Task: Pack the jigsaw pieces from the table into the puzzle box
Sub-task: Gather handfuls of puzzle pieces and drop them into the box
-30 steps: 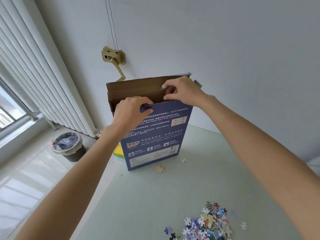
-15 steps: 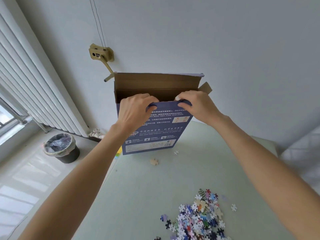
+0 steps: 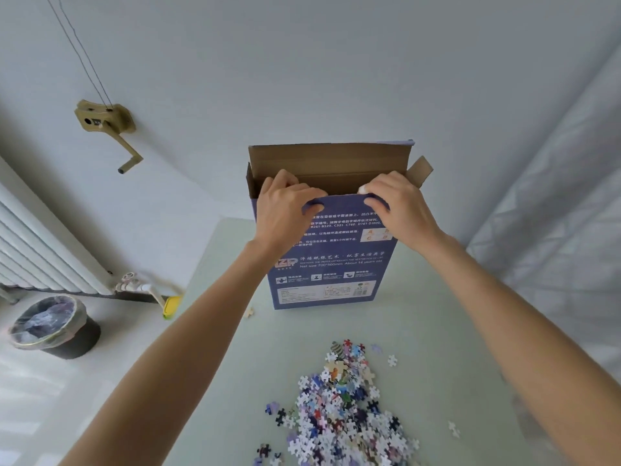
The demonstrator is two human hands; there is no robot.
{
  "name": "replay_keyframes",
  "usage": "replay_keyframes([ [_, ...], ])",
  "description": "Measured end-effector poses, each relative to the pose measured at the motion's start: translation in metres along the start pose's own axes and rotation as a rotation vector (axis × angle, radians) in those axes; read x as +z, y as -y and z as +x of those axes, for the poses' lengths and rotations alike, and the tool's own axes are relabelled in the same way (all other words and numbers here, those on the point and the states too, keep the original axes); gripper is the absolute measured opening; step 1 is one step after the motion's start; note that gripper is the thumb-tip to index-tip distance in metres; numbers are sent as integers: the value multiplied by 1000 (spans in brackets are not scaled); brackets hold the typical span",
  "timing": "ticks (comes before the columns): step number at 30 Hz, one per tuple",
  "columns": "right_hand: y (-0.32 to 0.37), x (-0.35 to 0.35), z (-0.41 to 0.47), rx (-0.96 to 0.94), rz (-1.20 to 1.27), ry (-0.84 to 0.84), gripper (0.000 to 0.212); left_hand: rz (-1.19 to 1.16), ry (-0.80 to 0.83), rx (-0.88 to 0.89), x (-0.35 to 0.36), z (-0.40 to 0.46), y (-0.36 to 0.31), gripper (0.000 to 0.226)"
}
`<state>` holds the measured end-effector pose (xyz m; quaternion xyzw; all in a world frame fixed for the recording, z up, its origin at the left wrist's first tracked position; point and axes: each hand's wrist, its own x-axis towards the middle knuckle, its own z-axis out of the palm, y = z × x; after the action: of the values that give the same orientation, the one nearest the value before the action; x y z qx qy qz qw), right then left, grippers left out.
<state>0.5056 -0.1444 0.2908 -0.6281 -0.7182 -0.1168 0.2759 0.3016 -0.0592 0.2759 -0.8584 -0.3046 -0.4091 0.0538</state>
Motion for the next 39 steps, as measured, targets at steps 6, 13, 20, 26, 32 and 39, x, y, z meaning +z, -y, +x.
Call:
replay_keyframes([
  [6,-20,-14,-27,104,-26,16,15,-84,111,-56,24,5,-31,17],
  [13,-32,-22,-51,207,-45,26,18,-141,194,-61,37,13,-55,20],
  [20,-30,-35,-50,185,-57,50,34,-125,130,3,30,15,-51,19],
  [26,-17,-29,-46,143,-98,42,39,-94,121,140,22,9,-44,21],
  [32,28,-11,-52,20,-109,-302,24,-285,-4,-11,-2,-9,-39,19],
  [39,85,103,-92,-72,178,125,18,-361,35,-526,-8,-128,38,18],
])
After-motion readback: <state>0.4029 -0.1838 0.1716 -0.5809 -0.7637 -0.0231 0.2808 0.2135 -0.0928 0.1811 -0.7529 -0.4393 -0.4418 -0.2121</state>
